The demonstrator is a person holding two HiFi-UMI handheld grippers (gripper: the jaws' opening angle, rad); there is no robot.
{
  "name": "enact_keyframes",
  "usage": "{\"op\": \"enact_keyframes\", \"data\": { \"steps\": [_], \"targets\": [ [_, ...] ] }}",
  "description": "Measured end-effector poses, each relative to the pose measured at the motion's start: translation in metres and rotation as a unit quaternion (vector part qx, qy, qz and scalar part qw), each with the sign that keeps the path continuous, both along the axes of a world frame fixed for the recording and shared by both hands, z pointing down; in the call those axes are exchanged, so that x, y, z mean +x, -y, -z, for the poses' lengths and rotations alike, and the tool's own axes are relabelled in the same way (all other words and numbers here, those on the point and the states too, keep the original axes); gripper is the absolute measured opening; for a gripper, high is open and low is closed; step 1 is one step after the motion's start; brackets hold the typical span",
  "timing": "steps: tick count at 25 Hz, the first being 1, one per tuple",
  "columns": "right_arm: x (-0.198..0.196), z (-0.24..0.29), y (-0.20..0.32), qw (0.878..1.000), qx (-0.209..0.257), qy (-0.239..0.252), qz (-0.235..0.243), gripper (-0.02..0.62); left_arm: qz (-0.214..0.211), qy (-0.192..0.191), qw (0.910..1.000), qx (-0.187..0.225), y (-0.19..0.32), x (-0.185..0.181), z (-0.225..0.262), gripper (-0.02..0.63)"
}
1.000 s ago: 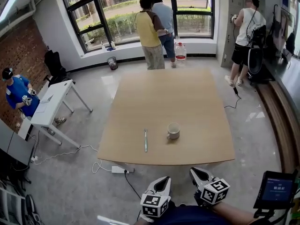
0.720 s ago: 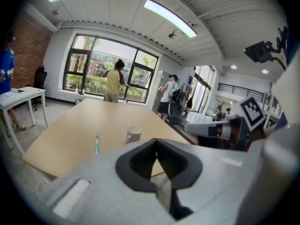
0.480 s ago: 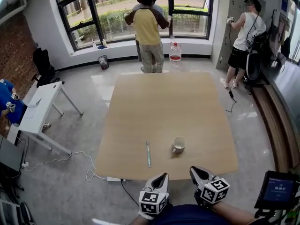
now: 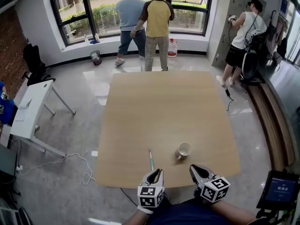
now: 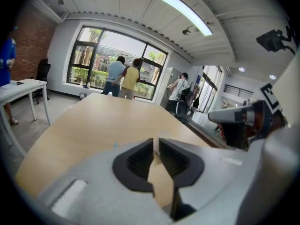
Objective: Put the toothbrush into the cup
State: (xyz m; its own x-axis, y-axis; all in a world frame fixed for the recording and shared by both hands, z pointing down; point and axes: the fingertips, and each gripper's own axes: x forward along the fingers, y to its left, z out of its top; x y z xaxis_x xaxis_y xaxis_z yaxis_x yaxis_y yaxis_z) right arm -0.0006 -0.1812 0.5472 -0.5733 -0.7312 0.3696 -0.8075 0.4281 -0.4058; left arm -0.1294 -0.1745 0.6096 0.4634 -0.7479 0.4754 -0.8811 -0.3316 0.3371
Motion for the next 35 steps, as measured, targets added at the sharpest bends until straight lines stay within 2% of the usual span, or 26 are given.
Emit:
{"op": "enact_keyframes", "data": {
  "steps": [7, 12, 18, 25, 28, 35],
  "targets": [
    [0.035, -0.008, 0.040, 1.000, -0.020, 0.001, -0.013, 0.012, 0.047, 0.037, 0.9974, -0.041, 0.060, -0.003, -0.047, 0.075],
    [0.035, -0.016, 0.051, 0.999, -0.032, 0.017, -0.009, 0.012, 0.050, 0.077, 0.9919, -0.088, 0.062, -0.014, -0.090, 0.146],
    [0.023, -0.008, 0.055, 0.999, -0.027, 0.037, 0.000, 0.012, 0.053, 0.120, 0.9808, -0.145, 0.056, -0.035, -0.133, 0.173],
    [0.028, -0.011, 0.058, 0.999, -0.025, 0.042, -0.011, 0.012, 0.039, 0.187, 0.9684, -0.161, 0.064, -0.051, -0.185, 0.187],
    [0.034, -0.015, 0.058, 0.999, -0.028, 0.041, -0.018, 0.012, 0.039, 0.193, 0.9642, -0.178, 0.058, -0.051, -0.201, 0.188],
    [0.040, -0.018, 0.059, 0.998, -0.033, 0.036, -0.026, 0.012, 0.038, 0.197, 0.9648, -0.170, 0.058, -0.053, -0.202, 0.172]
  ]
}}
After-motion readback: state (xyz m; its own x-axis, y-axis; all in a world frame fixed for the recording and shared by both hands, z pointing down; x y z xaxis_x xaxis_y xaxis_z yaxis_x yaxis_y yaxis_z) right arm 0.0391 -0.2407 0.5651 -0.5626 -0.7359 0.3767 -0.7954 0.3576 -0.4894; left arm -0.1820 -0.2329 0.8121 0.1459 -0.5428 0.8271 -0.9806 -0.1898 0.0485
